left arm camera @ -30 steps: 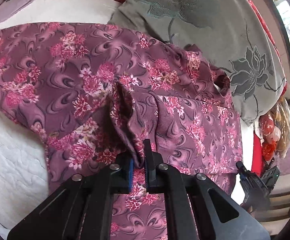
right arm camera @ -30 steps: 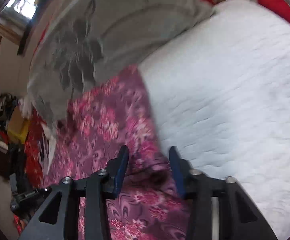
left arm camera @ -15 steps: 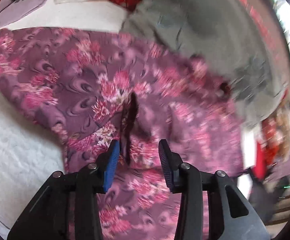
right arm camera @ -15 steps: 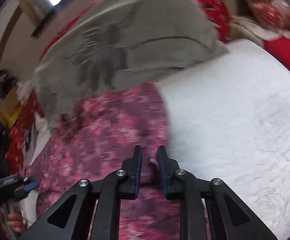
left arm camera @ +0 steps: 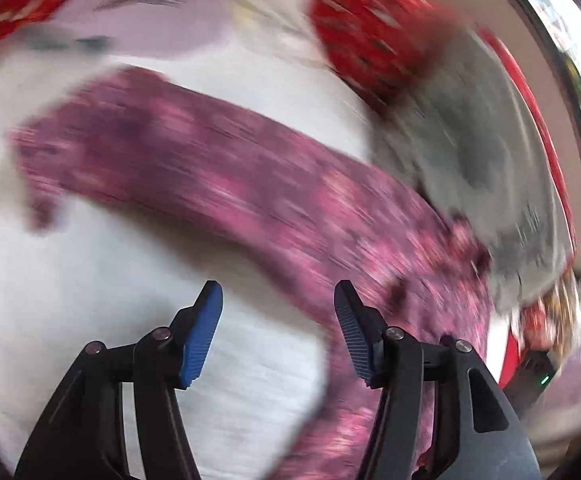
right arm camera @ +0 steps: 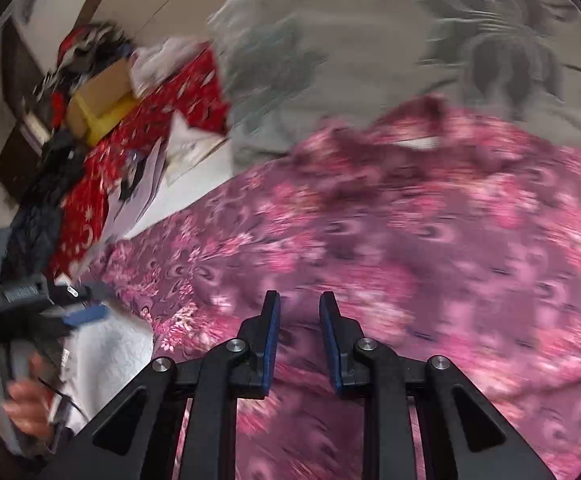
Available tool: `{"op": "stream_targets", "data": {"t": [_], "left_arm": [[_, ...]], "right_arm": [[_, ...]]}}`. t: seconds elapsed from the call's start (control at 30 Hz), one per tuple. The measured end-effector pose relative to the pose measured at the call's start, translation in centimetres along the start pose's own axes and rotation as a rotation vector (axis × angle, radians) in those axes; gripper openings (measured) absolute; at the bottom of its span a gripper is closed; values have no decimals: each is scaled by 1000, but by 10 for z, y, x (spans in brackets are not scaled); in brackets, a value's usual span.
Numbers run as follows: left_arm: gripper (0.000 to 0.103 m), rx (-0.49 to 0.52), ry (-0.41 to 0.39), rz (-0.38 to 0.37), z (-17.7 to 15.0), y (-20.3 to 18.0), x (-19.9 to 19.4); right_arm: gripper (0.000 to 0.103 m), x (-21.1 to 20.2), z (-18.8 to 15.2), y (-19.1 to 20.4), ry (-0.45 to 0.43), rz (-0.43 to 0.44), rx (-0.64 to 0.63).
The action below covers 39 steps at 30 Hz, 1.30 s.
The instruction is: Fold small clothes
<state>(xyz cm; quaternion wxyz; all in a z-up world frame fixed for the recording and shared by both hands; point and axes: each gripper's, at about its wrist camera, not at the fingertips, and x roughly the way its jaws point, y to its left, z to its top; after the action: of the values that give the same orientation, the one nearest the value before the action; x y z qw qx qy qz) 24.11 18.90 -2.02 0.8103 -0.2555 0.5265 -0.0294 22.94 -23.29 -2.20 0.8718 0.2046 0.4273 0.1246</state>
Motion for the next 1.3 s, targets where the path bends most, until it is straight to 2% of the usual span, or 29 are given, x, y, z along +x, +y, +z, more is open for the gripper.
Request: {"op": "stream_targets", "data": {"t": [0.07, 0.1, 0.13, 0.17, 0.23, 0.4, 0.43, 0.47, 0.5, 0.53, 0.6, 0.67, 0.73, 0.8, 0.87, 0.93, 0.97, 1.03, 1.13, 1.23, 1.3], "left_arm": [[57, -54, -56, 51, 14, 39, -18], [57, -69, -71, 71, 18, 51, -23], [57, -85, -91, 95, 24, 67, -31], [57, -96, -104, 118, 28, 80, -35], [63, -107, -103, 147, 34, 97, -33], [63, -112, -52, 209, 49, 109, -5], [54, -104, -61, 227, 54, 109, -2], [38, -91, -76, 240, 62, 110, -3], [7, -85, -76, 244, 68, 112, -4], [4, -96, -67, 234, 78, 114, -6], [4, -137, -110, 244, 96, 122, -19], [4, -138, -181, 327, 120, 129, -37], [7, -169, -183, 336, 136, 143, -46], [10, -244, -168, 303, 148, 163, -57], [22, -281, -179, 269, 149, 175, -70], [58, -286, -198, 254, 142, 178, -79], [62, -281, -208, 235, 134, 178, -83], [62, -260, -195, 179, 121, 176, -79], [62, -251, -127, 125, 99, 173, -56], [62, -304, -77, 115, 91, 178, -26], [62, -367, -63, 74, 90, 186, -13]], "right_arm": [[33, 30, -9, 8, 70, -6, -6], [32, 35, -13, 8, 76, -15, -11], [32, 33, -20, 9, 13, -21, -40], [33, 32, -24, 9, -12, -26, -62], [33, 30, -30, 10, -44, -30, -82], [33, 31, -26, 7, -44, -9, -66], [33, 30, -27, 7, -47, -11, -68], [33, 30, -27, 8, -47, -14, -71], [33, 30, -27, 8, -48, -16, -72], [33, 30, -27, 8, -48, -16, -72], [33, 30, -27, 9, -49, -14, -71], [33, 30, -28, 9, -53, -11, -71], [33, 31, -29, 9, -57, -12, -73], [33, 31, -29, 10, -58, -14, -74], [33, 31, -30, 9, -59, -12, -73], [33, 31, -30, 9, -60, -12, -73], [33, 31, -30, 10, -61, -12, -73], [33, 31, -30, 10, -62, -13, -74], [33, 31, -30, 10, -61, -11, -73], [33, 31, -30, 10, -60, -14, -75], [33, 31, -30, 10, -61, -12, -74]]}}
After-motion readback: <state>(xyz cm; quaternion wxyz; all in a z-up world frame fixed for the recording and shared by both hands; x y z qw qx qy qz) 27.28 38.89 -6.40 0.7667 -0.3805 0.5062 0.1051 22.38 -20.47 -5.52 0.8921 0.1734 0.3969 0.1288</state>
